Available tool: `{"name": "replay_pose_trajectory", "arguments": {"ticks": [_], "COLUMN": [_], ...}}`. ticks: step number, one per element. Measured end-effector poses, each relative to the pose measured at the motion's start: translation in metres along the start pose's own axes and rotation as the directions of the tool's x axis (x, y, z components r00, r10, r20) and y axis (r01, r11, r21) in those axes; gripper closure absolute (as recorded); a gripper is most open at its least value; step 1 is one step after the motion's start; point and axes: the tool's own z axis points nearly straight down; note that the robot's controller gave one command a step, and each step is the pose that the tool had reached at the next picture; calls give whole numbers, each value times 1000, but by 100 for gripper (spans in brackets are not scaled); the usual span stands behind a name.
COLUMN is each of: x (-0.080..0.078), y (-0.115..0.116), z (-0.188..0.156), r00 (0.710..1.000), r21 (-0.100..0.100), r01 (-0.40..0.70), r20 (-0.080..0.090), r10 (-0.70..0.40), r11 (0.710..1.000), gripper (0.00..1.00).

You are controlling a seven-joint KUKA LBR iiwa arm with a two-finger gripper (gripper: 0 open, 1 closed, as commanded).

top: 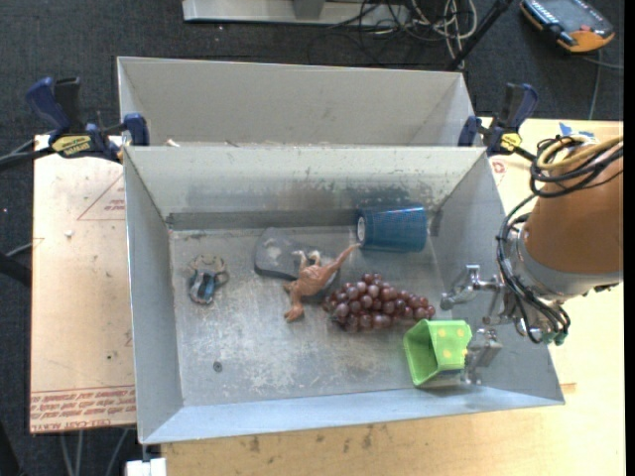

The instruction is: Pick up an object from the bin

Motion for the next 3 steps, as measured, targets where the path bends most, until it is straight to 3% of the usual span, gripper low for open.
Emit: {"name": "replay_pose_trajectory", "arguments": {"ticks": [1, 2, 3], "x": [-2, -29, -29], "y": [0, 5, 5], "z": [-4, 71, 71], "r00": [1000, 831, 830], "r21": [1, 25, 26], "r01": [3, 556, 557], "r20": [7, 21, 21], "r10": [-3, -556, -558], "r11": [1000, 831, 830], "gripper": [0, 100, 100]}}
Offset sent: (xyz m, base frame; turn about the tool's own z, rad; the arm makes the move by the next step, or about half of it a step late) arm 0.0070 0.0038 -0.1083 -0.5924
